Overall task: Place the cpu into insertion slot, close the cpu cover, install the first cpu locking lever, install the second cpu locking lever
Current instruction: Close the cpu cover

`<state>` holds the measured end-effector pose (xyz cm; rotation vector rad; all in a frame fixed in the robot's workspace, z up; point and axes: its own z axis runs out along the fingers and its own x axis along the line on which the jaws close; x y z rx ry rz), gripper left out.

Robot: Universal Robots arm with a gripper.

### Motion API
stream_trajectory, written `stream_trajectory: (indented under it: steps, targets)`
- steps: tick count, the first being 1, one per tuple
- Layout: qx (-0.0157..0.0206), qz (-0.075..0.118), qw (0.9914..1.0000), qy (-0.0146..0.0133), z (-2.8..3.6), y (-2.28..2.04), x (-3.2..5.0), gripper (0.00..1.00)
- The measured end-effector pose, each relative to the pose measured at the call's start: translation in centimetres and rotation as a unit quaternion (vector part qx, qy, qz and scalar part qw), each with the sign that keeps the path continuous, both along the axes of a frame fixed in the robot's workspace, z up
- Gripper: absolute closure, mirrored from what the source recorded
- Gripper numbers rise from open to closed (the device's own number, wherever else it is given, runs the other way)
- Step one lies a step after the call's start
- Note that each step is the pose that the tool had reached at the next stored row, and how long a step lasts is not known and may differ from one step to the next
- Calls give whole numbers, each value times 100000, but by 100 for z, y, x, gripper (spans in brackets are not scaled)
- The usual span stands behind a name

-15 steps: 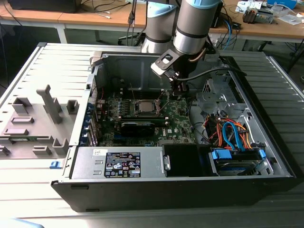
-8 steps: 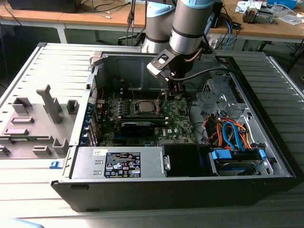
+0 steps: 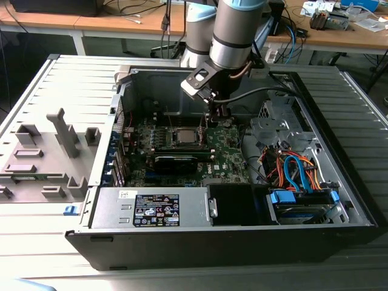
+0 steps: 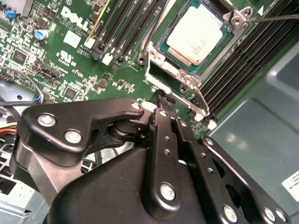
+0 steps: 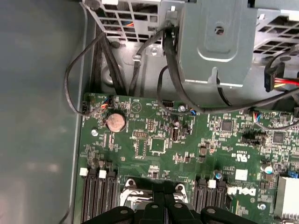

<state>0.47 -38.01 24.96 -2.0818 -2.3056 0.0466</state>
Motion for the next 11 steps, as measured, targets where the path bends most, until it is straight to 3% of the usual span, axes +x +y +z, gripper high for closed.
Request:
stream_trajectory:
  steps: [11]
  targets:
    - [0,-2,100000,-1,-3,0,-133,89]
